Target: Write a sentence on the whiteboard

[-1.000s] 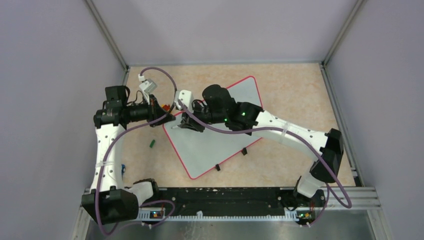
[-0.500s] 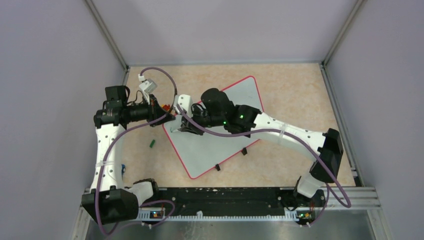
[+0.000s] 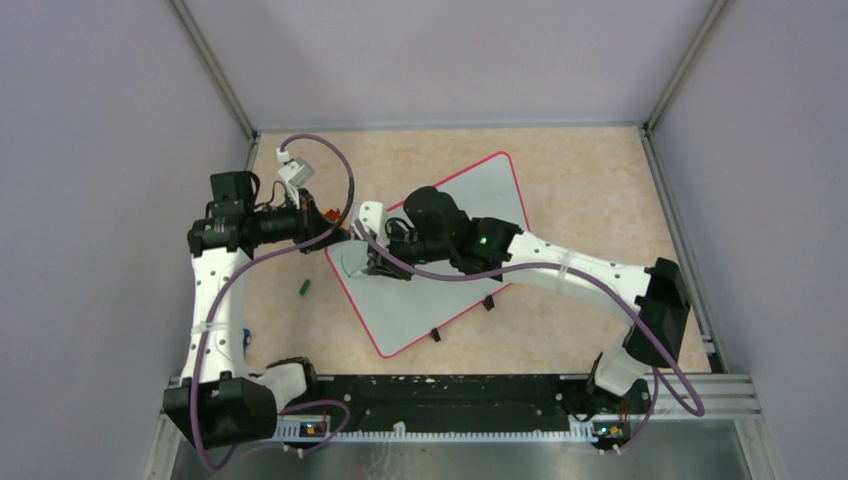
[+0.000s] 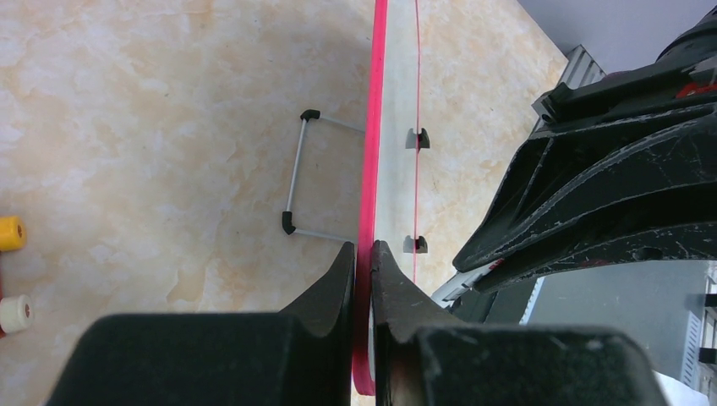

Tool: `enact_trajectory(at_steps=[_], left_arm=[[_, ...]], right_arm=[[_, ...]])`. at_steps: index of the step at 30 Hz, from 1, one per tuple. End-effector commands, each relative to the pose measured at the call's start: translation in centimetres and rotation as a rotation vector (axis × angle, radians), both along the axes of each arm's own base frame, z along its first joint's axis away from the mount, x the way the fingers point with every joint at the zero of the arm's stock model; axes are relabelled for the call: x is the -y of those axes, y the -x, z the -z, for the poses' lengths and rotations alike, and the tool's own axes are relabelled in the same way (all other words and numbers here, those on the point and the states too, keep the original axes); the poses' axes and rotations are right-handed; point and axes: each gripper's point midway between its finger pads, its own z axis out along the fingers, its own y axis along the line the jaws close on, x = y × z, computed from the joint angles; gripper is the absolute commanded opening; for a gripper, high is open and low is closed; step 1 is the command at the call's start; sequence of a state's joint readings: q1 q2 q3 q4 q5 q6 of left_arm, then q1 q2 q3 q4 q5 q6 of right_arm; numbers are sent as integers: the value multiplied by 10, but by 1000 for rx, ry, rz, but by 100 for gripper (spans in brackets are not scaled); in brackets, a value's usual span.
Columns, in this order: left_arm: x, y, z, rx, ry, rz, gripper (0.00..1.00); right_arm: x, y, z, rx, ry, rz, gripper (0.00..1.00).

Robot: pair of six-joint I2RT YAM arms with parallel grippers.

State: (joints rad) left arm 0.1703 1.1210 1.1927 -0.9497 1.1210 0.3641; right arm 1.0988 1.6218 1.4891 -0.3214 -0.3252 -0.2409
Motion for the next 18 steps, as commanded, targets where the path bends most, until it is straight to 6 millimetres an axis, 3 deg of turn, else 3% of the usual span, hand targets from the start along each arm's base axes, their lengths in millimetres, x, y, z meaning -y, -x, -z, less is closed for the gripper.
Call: enact_trajectory(at_steps=[1,8,18], left_arm=[[-4,-2,-2,25,-24,-29,0],[-4,-2,-1,22,-26,-30,0],[-4,-1,-2,23,-24,-29,0]], right_arm=[[3,3,-11,21,-30,-5,0],[3,8,-17,16,-32,-28,0],[-2,10,-65,17,-105,-36,0]])
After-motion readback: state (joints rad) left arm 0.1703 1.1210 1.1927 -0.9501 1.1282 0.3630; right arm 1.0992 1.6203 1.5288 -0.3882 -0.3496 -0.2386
